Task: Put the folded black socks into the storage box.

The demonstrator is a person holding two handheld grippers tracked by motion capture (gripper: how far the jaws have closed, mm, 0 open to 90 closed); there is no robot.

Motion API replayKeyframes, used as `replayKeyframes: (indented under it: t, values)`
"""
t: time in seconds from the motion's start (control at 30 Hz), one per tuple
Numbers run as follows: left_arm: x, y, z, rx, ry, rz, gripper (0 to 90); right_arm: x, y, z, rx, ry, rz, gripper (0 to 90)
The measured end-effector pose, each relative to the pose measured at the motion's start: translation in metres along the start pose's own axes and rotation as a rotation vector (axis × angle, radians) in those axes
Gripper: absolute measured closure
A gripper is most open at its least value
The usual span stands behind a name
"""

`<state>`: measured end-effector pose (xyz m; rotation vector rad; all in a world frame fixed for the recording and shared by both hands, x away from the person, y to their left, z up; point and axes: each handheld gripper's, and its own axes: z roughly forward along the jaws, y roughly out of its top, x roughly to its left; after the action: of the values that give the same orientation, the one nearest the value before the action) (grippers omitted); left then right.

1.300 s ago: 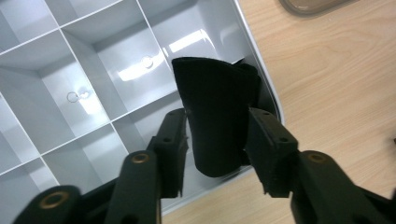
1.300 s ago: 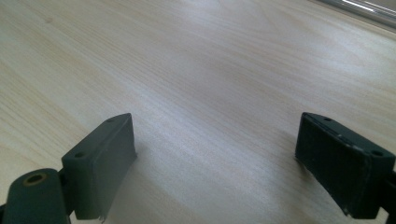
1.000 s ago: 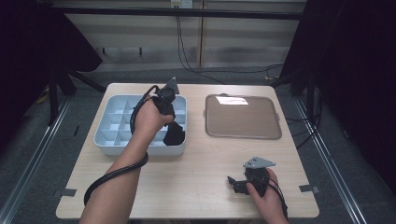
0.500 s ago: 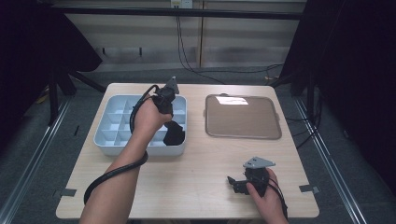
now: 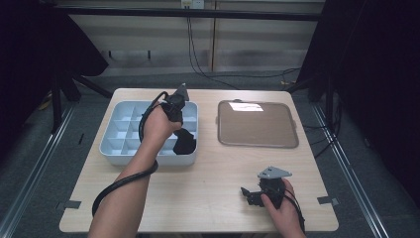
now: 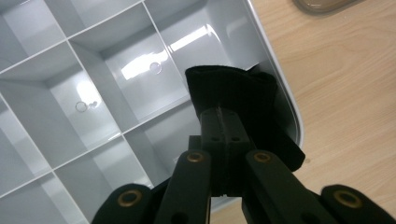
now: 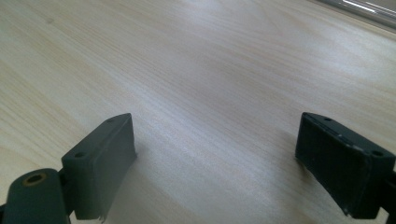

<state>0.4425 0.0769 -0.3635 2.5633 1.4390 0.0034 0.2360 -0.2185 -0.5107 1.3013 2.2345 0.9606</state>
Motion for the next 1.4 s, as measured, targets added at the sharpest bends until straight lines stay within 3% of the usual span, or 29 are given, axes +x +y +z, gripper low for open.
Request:
replayKeyframes:
  t: [0.23, 0.43, 0.77, 0.93, 1.03, 1.2, 1.4]
  values:
    - [-0.003, 0.001, 0.009, 0.019, -0.012, 0.022, 90.0, 0.0, 0.0, 0.0, 0.001, 0.002, 0.003, 11.4]
    - [-0.004, -0.001, 0.018, 0.029, -0.022, 0.016, 90.0, 0.0, 0.0, 0.0, 0.003, 0.002, 0.006, 11.4]
    - [-0.004, -0.002, 0.027, 0.044, -0.005, 0.038, 90.0, 0.0, 0.0, 0.0, 0.004, 0.001, 0.007, 11.3]
    - [-0.005, -0.004, 0.035, 0.045, -0.015, 0.039, 90.0, 0.0, 0.0, 0.0, 0.002, 0.0, 0.003, 11.3]
    - [-0.01, -0.004, 0.039, 0.05, -0.019, 0.061, 90.0, 0.0, 0.0, 0.0, 0.002, 0.0, 0.003, 11.3]
    - [-0.013, -0.004, 0.055, 0.085, -0.072, 0.043, 90.0, 0.0, 0.0, 0.0, 0.001, -0.001, 0.003, 11.4]
    - [-0.017, -0.005, 0.066, 0.09, -0.072, 0.047, 90.0, 0.001, 0.0, 0.0, 0.0, 0.0, -0.001, 11.4]
